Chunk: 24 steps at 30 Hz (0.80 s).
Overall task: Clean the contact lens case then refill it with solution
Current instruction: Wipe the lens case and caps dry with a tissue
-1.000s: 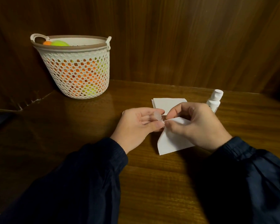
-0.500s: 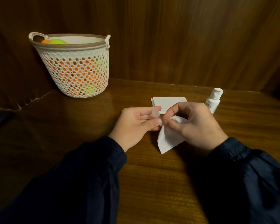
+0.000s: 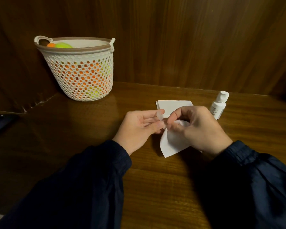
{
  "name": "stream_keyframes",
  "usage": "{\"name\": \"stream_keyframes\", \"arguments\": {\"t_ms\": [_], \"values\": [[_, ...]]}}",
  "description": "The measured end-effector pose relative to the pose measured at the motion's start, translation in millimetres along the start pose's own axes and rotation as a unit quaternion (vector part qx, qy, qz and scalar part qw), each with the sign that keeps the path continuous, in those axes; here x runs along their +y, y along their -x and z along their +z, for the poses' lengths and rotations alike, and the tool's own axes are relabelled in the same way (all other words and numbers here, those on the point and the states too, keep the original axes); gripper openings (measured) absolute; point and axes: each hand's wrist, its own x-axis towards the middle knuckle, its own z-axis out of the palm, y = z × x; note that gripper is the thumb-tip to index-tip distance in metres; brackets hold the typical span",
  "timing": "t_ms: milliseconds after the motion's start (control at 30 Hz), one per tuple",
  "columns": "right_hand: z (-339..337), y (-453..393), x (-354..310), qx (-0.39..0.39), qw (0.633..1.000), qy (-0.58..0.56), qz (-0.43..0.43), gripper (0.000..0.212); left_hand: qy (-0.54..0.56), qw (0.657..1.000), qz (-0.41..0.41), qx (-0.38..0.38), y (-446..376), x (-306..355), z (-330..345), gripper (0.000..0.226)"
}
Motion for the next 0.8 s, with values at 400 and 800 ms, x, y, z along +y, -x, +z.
{"name": "stream_keyframes", "arguments": {"t_ms": [400, 800], "values": [[-11.5, 0.2, 9.5, 0.136, 0.985, -0.104, -0.018, 0.012, 0.079, 0.995, -0.049, -0.043, -3.3, 3.1, 1.5, 0.046], [4.6, 8.4, 2.6, 0.139, 0.982, 0.081, -0.099, 0.012, 0.012, 0.997, -0.010, -0.070, -1.5, -5.4, 4.5, 0.033]]}}
